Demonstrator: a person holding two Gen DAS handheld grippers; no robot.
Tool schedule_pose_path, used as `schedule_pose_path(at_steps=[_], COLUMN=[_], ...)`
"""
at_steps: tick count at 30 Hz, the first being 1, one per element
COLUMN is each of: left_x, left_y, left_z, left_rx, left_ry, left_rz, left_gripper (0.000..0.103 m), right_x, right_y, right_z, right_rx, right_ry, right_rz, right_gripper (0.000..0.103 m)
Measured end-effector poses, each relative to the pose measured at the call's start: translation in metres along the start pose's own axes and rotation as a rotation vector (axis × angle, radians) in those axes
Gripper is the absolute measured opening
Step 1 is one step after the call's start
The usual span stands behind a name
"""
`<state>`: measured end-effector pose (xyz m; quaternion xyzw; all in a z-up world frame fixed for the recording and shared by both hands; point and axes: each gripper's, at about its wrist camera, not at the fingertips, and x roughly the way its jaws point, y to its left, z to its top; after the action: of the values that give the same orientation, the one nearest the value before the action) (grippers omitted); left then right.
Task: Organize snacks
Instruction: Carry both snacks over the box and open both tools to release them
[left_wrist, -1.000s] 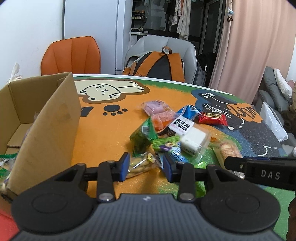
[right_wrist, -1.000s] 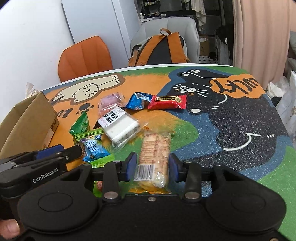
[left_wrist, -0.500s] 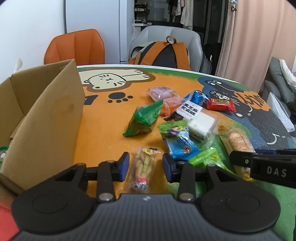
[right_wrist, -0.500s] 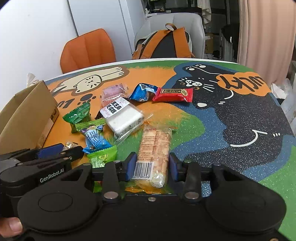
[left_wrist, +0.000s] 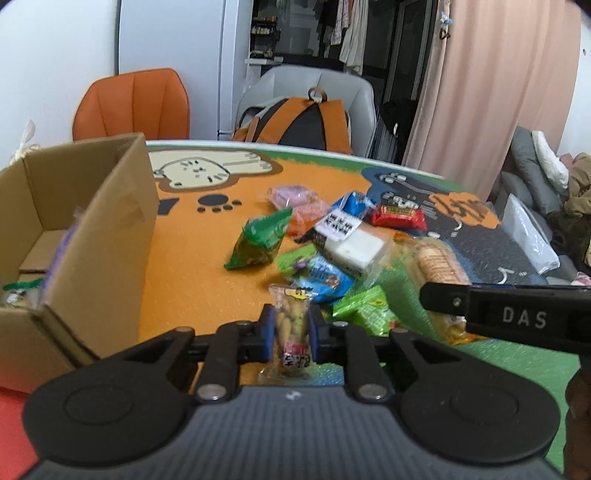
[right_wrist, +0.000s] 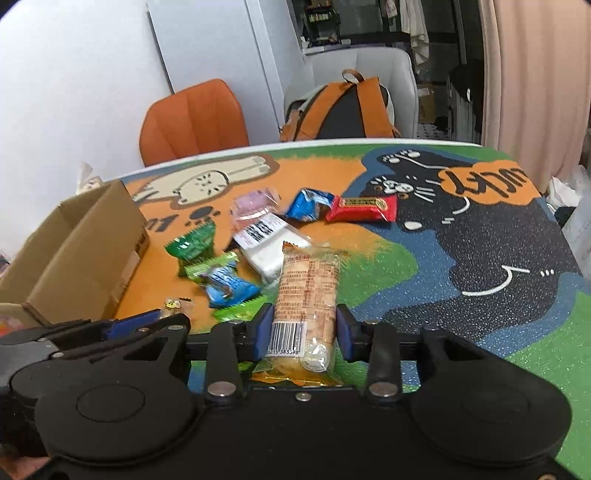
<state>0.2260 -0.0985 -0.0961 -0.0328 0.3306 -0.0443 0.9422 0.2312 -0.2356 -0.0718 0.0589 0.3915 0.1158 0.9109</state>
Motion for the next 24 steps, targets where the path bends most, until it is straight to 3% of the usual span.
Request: schedule_pose_path(at_steps=[11,24], left_x=[-0.05,-0.084], left_y=[0.007,0.027], left_z=[0.025,0.043], left_rx=[-0.012,-0.031], left_ry=[-0.113,-0.194], left_rz=[-0.011,0.023], left_gripper=[0.017,0.017], right_x=[-0.025,-0.035], right_y=[0.027,0.055], right_z=[0.016,0.031], right_rx=[-0.03,-0.051], right_ry=[-0.077,-0.127], right_rz=[0.059,0.108], right_gripper=[0.037,0.037])
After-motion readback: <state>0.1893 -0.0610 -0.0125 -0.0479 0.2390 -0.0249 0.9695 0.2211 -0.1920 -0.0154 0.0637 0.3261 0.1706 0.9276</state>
